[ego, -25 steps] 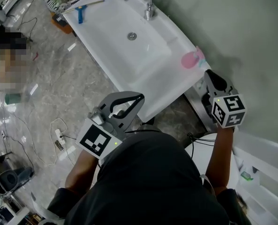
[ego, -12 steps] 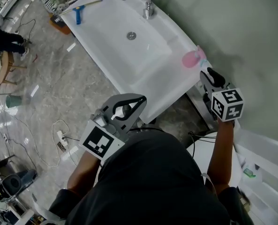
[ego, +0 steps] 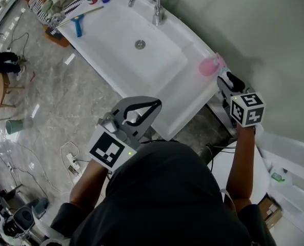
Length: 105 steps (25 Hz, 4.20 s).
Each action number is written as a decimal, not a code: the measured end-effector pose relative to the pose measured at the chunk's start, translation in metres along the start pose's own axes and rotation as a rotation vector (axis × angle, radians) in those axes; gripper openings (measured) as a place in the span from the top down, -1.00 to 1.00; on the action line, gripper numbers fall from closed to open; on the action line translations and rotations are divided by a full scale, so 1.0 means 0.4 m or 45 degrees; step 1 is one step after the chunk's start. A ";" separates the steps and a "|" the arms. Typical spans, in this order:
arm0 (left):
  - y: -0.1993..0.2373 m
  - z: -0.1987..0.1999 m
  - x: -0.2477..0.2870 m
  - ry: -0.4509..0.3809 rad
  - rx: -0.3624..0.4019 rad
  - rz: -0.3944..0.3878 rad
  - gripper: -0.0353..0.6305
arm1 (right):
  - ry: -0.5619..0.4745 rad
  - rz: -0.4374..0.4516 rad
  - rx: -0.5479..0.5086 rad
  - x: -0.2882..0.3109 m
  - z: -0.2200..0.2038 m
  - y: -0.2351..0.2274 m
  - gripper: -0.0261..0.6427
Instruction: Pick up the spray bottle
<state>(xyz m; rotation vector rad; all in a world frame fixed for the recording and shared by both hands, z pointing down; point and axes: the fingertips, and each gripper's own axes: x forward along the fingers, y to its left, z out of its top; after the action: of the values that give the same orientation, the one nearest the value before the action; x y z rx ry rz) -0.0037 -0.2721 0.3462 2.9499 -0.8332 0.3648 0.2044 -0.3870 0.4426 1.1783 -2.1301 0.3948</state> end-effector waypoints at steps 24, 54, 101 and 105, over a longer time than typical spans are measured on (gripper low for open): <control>0.168 -0.059 -0.008 -0.015 -0.041 -0.145 0.88 | 0.175 -0.148 0.048 0.140 0.020 -0.038 0.20; 0.226 -0.106 0.130 0.086 -0.177 -0.026 0.88 | 0.428 -0.134 0.012 0.363 -0.112 -0.268 0.16; 0.118 -0.087 0.039 0.001 -0.091 -0.166 0.88 | -0.156 -0.010 -0.177 -0.034 0.248 0.075 0.55; 0.107 -0.096 0.017 -0.009 -0.082 -0.181 0.88 | -0.152 -0.030 -0.175 -0.062 0.244 0.104 0.55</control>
<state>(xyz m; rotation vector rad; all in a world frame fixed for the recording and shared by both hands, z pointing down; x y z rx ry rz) -0.0283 -0.3076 0.3846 2.9294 -0.6180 0.3135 0.1394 -0.4016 0.3565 1.1729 -2.2046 0.1680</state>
